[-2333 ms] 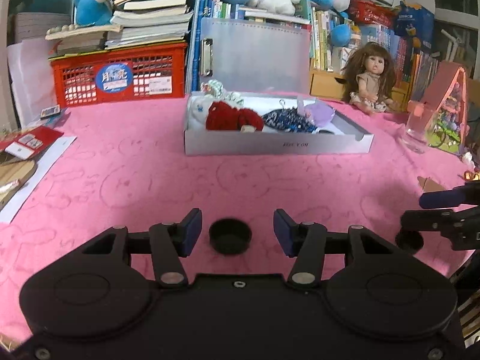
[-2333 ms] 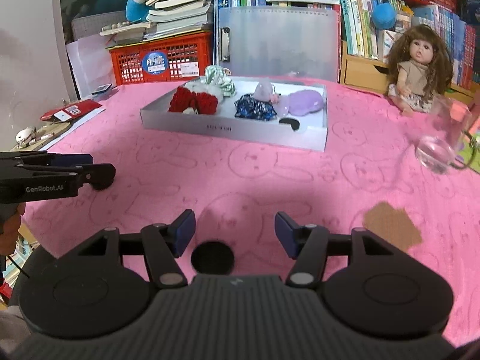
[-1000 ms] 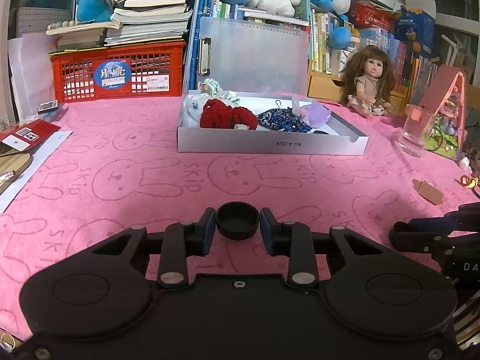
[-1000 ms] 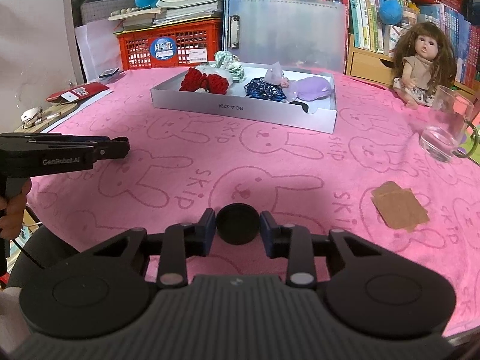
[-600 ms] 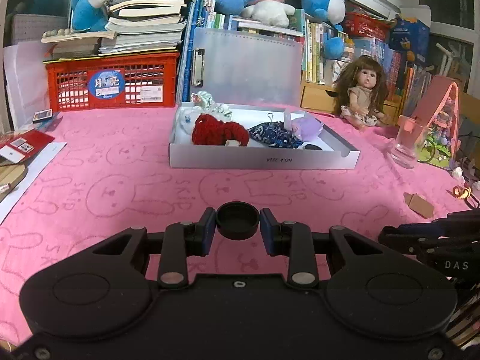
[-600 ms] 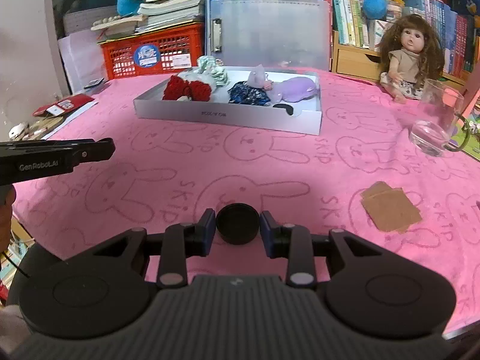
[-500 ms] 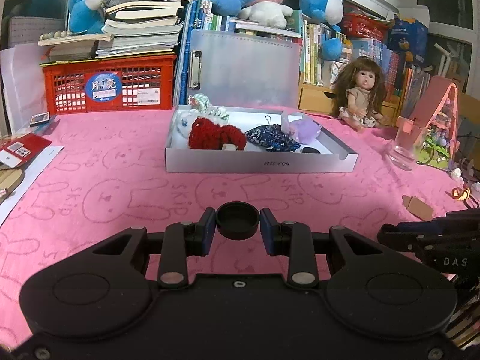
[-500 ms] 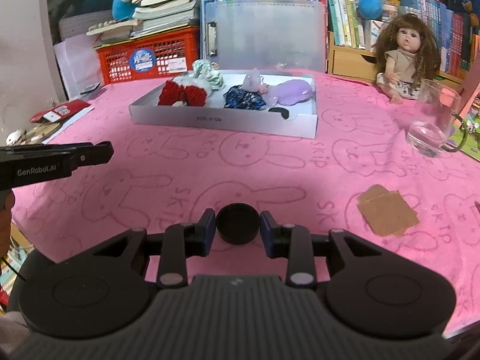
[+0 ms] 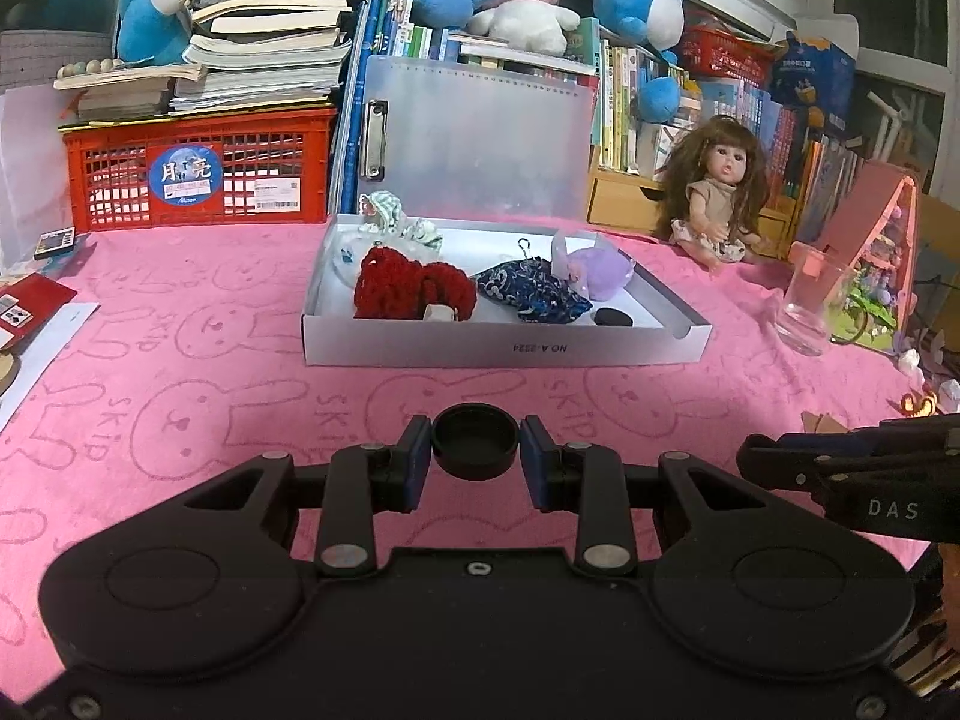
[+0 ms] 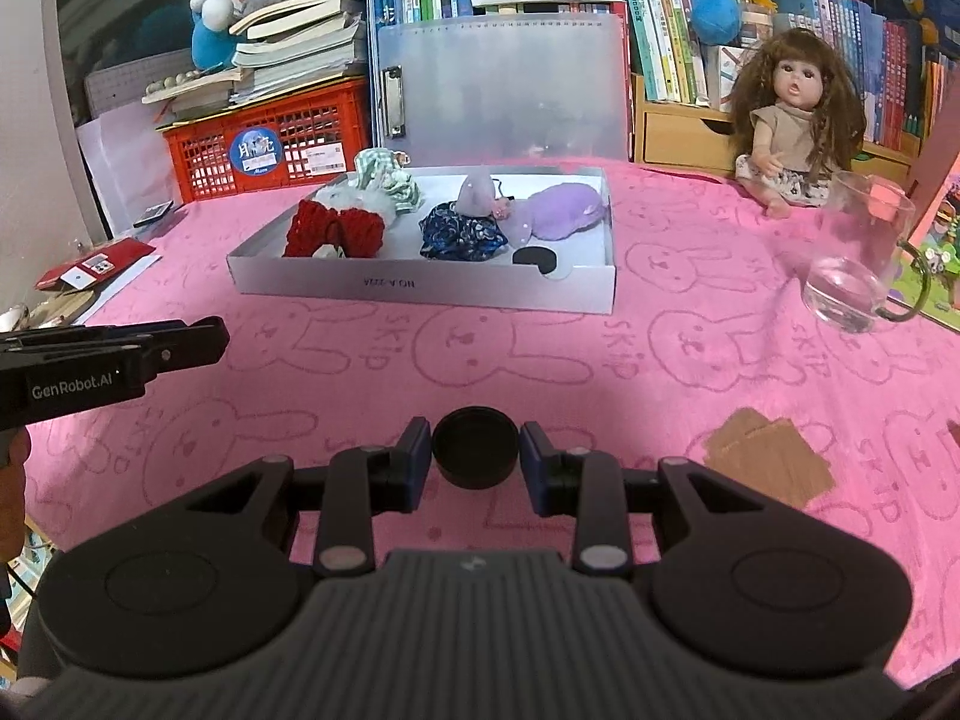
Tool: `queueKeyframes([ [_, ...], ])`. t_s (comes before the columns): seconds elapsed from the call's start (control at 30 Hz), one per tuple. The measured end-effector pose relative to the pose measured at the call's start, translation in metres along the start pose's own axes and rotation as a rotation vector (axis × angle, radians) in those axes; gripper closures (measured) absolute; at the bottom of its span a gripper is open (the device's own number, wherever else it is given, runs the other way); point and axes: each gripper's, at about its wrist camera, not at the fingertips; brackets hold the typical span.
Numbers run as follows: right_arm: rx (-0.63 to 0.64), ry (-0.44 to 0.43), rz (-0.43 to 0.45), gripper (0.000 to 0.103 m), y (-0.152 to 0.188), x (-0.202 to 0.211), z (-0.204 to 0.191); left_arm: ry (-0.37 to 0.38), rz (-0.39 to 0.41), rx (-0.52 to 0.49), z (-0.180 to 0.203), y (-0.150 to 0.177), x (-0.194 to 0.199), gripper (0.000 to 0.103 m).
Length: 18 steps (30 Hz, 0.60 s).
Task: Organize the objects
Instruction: 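Carry the black cap and puck toward the box lid with both grippers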
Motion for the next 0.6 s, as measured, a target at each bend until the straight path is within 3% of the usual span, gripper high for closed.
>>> queueKeyframes([
  [0.6,0.008,-0.010,0.007,0.066,-0.016,-0.012,-0.003,-0.012,0.014,0.000,-0.003,-0.017,-0.010,0.073],
])
Point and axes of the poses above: each gripper's, at about its wrist camera, not at the fingertips, and x roughly against the way its jaws point, z to its right, y to its underside, and after that the axes turned 13 degrees about -z, right-handed
